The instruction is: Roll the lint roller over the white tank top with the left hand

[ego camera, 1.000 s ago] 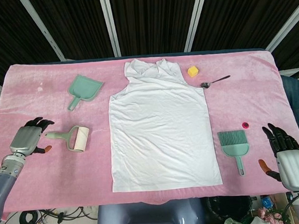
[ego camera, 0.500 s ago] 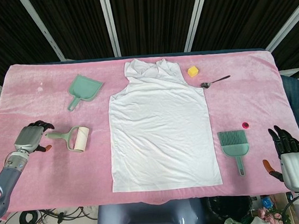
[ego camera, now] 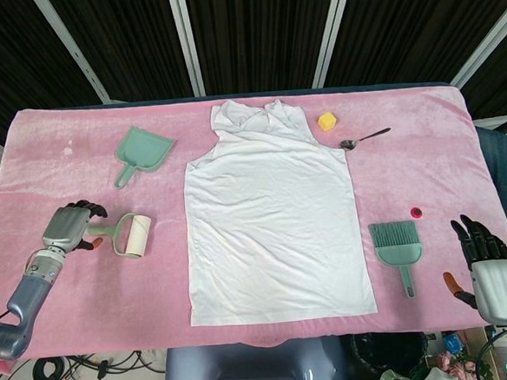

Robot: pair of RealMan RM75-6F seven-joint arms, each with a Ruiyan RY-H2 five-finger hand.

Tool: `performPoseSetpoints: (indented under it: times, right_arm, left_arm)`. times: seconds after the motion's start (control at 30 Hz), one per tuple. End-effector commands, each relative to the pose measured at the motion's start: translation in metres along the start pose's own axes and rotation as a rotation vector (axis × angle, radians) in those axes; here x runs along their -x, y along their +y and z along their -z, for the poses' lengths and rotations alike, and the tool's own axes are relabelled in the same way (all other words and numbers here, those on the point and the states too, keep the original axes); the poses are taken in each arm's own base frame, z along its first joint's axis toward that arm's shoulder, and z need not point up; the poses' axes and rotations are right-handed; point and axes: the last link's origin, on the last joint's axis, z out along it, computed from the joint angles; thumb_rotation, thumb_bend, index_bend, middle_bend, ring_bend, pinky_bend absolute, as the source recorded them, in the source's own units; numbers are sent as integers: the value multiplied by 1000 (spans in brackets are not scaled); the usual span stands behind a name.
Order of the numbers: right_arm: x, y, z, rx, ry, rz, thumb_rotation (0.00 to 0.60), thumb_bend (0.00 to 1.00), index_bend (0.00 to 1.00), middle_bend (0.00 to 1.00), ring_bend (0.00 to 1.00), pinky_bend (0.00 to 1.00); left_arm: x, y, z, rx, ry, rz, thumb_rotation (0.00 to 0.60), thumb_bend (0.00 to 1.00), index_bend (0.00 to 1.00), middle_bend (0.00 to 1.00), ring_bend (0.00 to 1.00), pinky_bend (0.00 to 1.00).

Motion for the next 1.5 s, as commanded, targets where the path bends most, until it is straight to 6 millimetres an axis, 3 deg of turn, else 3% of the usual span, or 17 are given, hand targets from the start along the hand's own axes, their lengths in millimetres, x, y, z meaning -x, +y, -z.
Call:
performPoseSetpoints:
  times: [0.03,0.7,1.0,1.3,1.5]
  right_arm:
    - [0,0,0,-1,2,3,600,192,0,43,91,209]
    - [1,2,-1,14,0,13,600,193,0,43,91,209]
    - [1,1,-1,14,-7,9,600,194,0,43,92,209]
    - [2,2,0,17,-20,12,600,195,0,43,94,209]
    - [2,2,1,19,-19,13,600,197,0,43,94,209]
  left_arm:
    - [-1,4,-4,14,3,-12,600,269,412,392,257,352]
    - [1,12,-11,12,-26,-64,600,311,484,471,355,488]
    - [1,13,-11,8,-9,-65,600,381,557,529,414,553]
    - [-2,6,-8,-9,-14,-87,600,536,650,599,498,667]
    - [-17,11,-4,14,4,-66,600,548,658,601,499,668]
